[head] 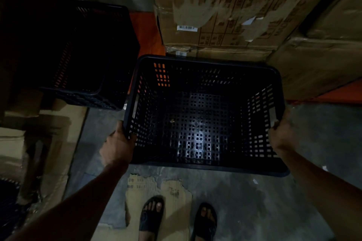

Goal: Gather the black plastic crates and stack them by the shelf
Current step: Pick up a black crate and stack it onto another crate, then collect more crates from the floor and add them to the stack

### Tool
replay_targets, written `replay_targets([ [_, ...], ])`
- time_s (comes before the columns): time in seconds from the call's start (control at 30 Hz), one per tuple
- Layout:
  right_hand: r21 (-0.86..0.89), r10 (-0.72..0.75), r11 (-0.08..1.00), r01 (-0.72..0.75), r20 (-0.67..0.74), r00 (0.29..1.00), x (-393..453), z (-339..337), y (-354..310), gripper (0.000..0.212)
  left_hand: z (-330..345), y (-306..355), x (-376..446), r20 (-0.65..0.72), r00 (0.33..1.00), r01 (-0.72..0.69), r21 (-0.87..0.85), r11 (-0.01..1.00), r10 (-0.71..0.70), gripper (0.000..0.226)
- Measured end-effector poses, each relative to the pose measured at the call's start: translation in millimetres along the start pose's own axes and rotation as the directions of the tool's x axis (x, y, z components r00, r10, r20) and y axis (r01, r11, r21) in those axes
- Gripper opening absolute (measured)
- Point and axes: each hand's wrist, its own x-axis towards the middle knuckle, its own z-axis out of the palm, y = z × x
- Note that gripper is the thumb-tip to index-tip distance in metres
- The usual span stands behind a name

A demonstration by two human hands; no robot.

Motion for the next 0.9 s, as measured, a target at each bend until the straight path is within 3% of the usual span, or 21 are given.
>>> replay_targets([
  [0.17,-0.135,0.027,0.991,-0.007,0.142,0.99,8.0,2.4,6.3,0.09,-0.1,0.9,4.4,0.033,0.998,0.047,0.026,0.999,-0.048,0.042],
  [0.3,-0.262,0.147,0.962,-0.076,0.262,0.954,4.0,-15.2,-5.0,0.092,-5.3,4.4,-0.4,0.04,0.999,0.034,0.089,0.995,-0.038,0.042],
  [0.47,-0.366,-0.106,0.906,0.212,0.289,0.952,-33.3,-8.9,-54.5,0.083,-16.6,-2.8,1.5,0.084,0.996,-0.003,0.032,0.999,0.0,0.072],
  [0.67,-0.05,-0.323,0.907,0.417,0.553,0.768,-61.5,29.9,-162.4,0.077,-39.2,-26.7,11.6,0.158,0.985,0.105,-0.232,0.967,-0.069,0.08],
  [0.77,0.086,-0.451,0.865,0.494,0.566,0.69,-72.6,53.3,-237.1,0.071,-49.5,-50.8,42.8,0.189,0.969,0.218,-0.362,0.906,-0.158,0.076],
  [0.9,0.196,-0.558,0.818,0.54,0.495,0.666,-83.9,98.3,-339.4,0.065,-59.3,-93.8,104.1,0.205,0.944,0.33,-0.559,0.761,-0.258,0.069],
])
